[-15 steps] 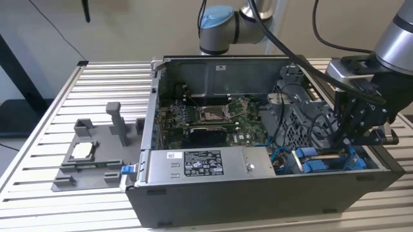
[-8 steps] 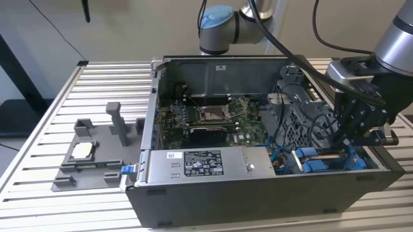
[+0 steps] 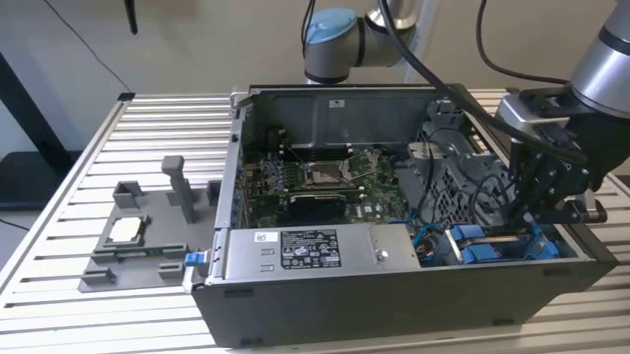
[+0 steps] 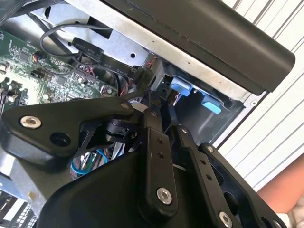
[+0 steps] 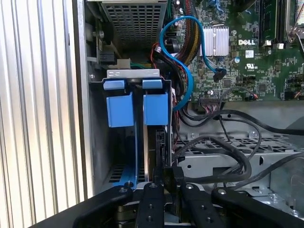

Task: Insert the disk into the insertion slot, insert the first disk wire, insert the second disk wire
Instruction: 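Insert the first disk wire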

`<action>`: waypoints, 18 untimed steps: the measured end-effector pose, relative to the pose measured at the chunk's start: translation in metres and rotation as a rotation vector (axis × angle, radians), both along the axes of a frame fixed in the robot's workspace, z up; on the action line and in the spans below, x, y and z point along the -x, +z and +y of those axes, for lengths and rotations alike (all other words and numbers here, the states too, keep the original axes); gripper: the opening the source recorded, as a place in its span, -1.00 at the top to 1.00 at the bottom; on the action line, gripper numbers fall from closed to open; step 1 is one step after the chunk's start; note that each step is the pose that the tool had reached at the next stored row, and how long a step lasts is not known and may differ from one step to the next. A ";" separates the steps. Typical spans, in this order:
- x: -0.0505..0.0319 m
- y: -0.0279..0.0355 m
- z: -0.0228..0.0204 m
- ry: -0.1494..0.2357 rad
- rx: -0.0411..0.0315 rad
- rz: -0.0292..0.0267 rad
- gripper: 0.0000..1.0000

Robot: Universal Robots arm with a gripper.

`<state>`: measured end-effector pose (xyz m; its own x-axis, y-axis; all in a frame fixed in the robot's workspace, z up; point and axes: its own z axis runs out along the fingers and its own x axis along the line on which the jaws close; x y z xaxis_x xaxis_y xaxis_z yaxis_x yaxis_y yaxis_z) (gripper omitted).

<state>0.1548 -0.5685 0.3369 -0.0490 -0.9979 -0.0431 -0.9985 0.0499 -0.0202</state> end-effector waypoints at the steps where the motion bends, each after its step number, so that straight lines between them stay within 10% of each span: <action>1: 0.0000 -0.0006 0.0000 0.000 0.0000 0.0000 0.62; 11: 0.0000 -0.0022 0.0000 0.000 -0.0003 0.0000 0.45; 18: 0.0000 0.0150 0.0000 0.000 -0.0002 0.0000 0.45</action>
<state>0.1547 -0.5685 0.3519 -0.0491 -0.9979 -0.0433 -0.9985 0.0500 -0.0202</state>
